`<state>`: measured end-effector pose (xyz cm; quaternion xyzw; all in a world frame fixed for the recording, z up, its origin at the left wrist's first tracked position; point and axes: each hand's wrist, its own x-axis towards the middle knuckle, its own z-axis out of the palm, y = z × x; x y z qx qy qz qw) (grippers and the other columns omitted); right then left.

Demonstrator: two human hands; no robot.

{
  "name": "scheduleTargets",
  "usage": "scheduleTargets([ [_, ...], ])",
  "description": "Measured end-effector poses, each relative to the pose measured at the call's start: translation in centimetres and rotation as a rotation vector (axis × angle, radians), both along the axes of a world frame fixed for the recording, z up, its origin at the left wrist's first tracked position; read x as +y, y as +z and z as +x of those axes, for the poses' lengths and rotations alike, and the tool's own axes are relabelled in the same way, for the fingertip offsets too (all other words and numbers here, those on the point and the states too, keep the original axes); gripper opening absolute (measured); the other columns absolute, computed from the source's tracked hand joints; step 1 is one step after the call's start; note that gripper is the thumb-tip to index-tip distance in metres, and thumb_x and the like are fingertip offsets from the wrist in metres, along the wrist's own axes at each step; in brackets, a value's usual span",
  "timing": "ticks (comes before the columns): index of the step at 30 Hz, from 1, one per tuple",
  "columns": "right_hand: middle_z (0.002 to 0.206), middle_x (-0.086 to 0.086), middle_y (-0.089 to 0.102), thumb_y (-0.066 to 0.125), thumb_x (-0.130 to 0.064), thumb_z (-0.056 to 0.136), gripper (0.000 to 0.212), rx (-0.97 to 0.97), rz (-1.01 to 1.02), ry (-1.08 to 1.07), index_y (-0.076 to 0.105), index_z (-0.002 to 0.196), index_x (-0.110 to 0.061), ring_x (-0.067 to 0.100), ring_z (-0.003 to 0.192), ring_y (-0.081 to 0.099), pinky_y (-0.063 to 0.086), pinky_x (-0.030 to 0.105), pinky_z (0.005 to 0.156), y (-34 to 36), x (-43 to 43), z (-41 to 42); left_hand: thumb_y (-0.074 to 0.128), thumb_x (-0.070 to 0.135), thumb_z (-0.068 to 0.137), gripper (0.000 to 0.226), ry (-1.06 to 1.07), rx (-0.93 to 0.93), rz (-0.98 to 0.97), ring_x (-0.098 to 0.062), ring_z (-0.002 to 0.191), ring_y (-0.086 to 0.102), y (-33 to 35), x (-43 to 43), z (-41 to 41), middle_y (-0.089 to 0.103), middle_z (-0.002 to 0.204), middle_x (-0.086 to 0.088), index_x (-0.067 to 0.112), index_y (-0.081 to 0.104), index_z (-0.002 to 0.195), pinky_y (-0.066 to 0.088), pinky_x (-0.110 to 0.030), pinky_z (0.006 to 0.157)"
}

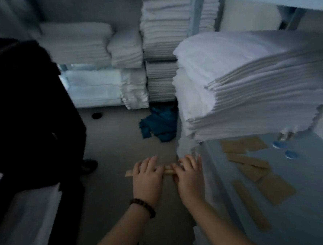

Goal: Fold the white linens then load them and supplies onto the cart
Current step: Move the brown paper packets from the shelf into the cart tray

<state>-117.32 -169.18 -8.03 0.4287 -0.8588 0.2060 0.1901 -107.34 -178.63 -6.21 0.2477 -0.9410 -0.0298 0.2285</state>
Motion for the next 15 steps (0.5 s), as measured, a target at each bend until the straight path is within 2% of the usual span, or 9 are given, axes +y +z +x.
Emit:
scheduleTargets([
  [3, 0.094, 0.010, 0.069, 0.089, -0.013, 0.054, 0.032, -0.006, -0.011, 0.178, 0.077, 0.084, -0.016, 0.033, 0.104, 0.064, 0.039, 0.061, 0.103, 1.3, -4.6, 2.9, 0.087, 0.012, 0.057, 0.022, 0.157, 0.048, -0.022, -0.030, 0.093, 0.068, 0.8, -3.1, 4.3, 0.070, 0.106, -0.011, 0.019, 0.074, 0.074, 0.052, -0.046, 0.082],
  [6, 0.097, 0.009, 0.069, 0.089, -0.014, 0.057, 0.035, 0.005, -0.018, 0.323, 0.076, 0.090, -0.015, 0.032, 0.106, 0.064, 0.039, 0.061, 0.102, 2.8, -9.1, 6.2, 0.077, 0.011, 0.067, 0.012, 0.291, 0.094, -0.095, -0.031, 0.094, 0.067, 1.9, -6.2, 8.5, 0.069, 0.108, -0.012, 0.018, 0.074, 0.077, 0.052, -0.046, 0.083],
  [8, 0.099, 0.008, 0.068, 0.089, -0.016, 0.059, 0.039, 0.031, -0.043, 0.418, 0.076, 0.096, -0.015, 0.030, 0.108, 0.063, 0.037, 0.058, 0.106, 3.8, -12.2, 8.3, 0.067, 0.013, 0.073, 0.009, 0.377, 0.125, -0.148, -0.030, 0.095, 0.067, 3.0, -8.3, 11.1, 0.069, 0.108, -0.012, 0.017, 0.074, 0.077, 0.051, -0.045, 0.085],
  [12, 0.102, 0.002, 0.069, 0.084, -0.022, 0.067, 0.039, 0.105, -0.134, 0.599, 0.074, 0.104, -0.016, 0.029, 0.113, 0.060, 0.022, 0.060, 0.108, 6.3, -18.1, 12.4, 0.082, 0.007, 0.064, 0.019, 0.551, 0.187, -0.207, -0.031, 0.095, 0.067, 5.6, -12.3, 15.8, 0.070, 0.107, -0.012, 0.016, 0.076, 0.079, 0.052, -0.047, 0.085],
  [15, 0.106, 0.001, 0.071, 0.081, -0.022, 0.074, 0.034, 0.126, -0.217, 0.718, 0.074, 0.107, -0.015, 0.031, 0.120, 0.056, 0.015, 0.064, 0.108, 8.2, -22.0, 15.3, 0.083, 0.010, 0.066, 0.018, 0.656, 0.206, -0.247, -0.032, 0.098, 0.066, 7.8, -14.9, 19.1, 0.069, 0.108, -0.012, 0.016, 0.076, 0.081, 0.051, -0.049, 0.088],
])
